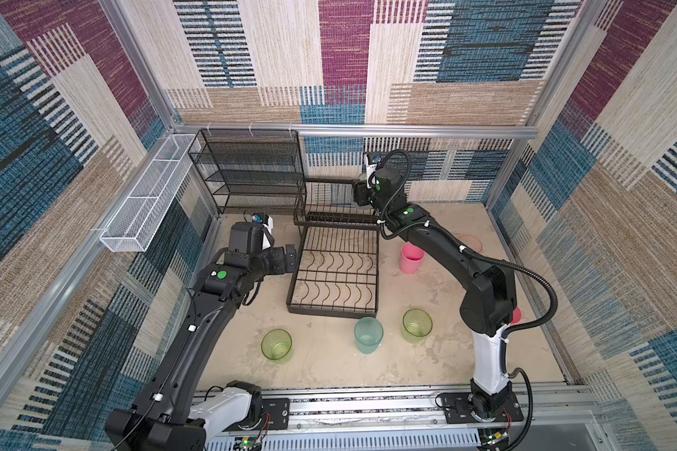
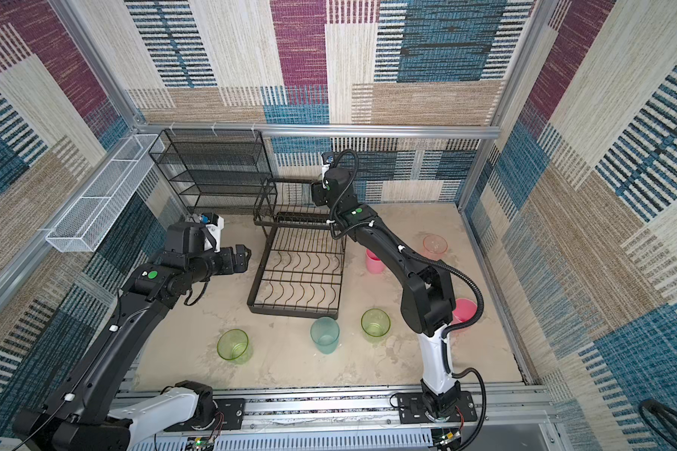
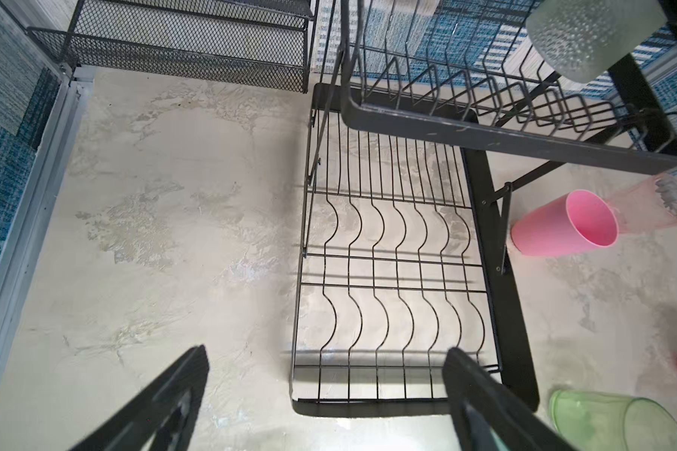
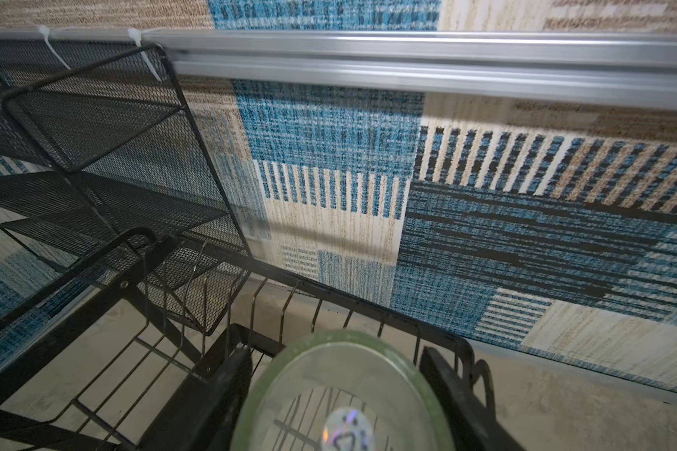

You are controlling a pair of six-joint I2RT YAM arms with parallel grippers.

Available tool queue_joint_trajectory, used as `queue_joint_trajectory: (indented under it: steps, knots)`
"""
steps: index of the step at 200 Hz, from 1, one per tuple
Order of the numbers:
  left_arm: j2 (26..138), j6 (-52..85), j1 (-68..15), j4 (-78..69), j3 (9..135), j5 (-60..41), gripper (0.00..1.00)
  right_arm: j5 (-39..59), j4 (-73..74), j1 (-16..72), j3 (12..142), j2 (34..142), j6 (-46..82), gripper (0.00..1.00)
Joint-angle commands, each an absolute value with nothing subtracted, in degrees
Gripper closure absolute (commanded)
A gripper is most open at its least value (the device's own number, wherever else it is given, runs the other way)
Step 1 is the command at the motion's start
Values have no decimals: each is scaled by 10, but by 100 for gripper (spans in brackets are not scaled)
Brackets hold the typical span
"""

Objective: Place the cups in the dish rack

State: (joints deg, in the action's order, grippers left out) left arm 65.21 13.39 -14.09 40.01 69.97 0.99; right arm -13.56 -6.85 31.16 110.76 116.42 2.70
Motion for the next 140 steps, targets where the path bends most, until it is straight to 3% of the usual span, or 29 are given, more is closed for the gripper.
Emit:
queue_joint_trajectory:
  steps: [1, 140]
  knots:
    - [647, 127, -135, 368, 685, -11, 4, -151, -40, 313, 1104, 1169, 20, 40]
    - [635, 140, -115, 346, 658, -36, 4, -196, -51, 334, 1098, 1192, -15, 36]
